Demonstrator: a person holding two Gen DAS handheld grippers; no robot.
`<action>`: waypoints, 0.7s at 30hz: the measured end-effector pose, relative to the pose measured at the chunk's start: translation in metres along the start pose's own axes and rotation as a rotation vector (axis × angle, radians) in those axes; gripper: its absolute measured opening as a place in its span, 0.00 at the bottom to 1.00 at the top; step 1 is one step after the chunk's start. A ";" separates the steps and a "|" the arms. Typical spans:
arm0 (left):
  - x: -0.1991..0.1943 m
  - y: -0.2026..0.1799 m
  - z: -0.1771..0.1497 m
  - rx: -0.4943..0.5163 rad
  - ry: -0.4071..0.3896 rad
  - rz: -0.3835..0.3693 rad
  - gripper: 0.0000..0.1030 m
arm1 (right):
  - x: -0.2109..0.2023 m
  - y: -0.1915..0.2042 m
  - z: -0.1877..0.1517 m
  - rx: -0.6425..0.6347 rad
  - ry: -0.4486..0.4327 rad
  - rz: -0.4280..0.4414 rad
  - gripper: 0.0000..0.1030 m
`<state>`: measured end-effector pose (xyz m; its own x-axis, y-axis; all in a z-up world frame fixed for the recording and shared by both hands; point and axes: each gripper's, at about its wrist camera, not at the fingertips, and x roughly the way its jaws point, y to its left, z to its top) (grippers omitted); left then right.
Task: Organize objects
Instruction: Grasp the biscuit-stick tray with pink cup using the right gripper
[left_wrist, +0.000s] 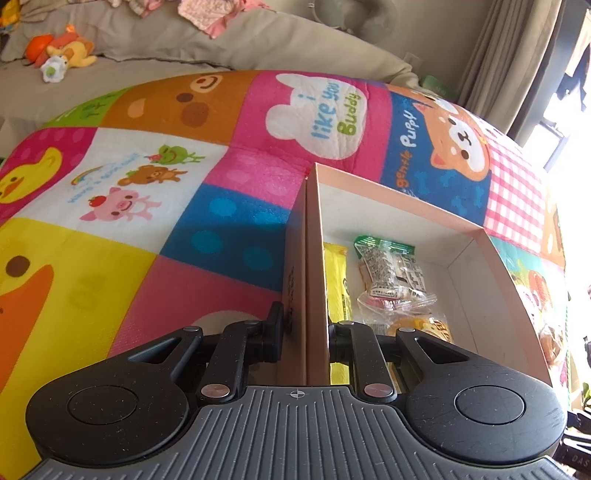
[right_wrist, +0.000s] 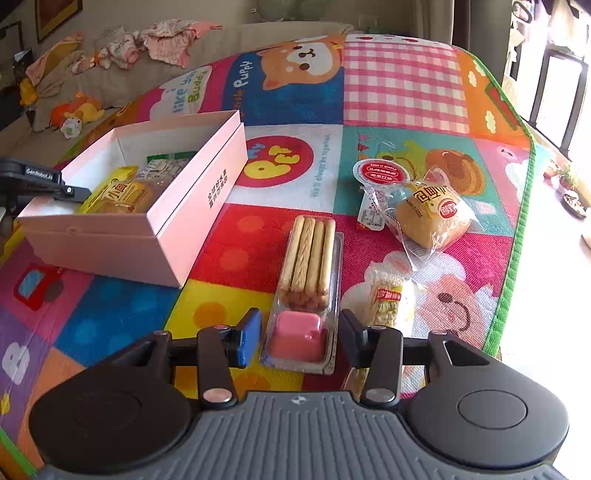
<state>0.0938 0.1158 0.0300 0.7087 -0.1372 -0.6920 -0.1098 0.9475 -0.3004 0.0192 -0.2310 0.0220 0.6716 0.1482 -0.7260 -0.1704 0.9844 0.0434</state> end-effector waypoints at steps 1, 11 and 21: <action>0.000 -0.001 0.000 0.006 0.001 0.002 0.19 | 0.005 -0.001 0.004 0.017 0.000 0.004 0.45; -0.001 -0.001 0.000 0.023 0.003 0.007 0.19 | -0.012 0.011 0.001 -0.002 0.056 0.054 0.32; -0.001 -0.001 -0.001 0.021 0.004 0.005 0.19 | -0.086 0.047 -0.008 -0.053 0.035 0.202 0.31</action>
<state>0.0929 0.1145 0.0308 0.7056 -0.1331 -0.6959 -0.0986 0.9542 -0.2826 -0.0520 -0.1978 0.0808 0.5947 0.3376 -0.7296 -0.3371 0.9286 0.1550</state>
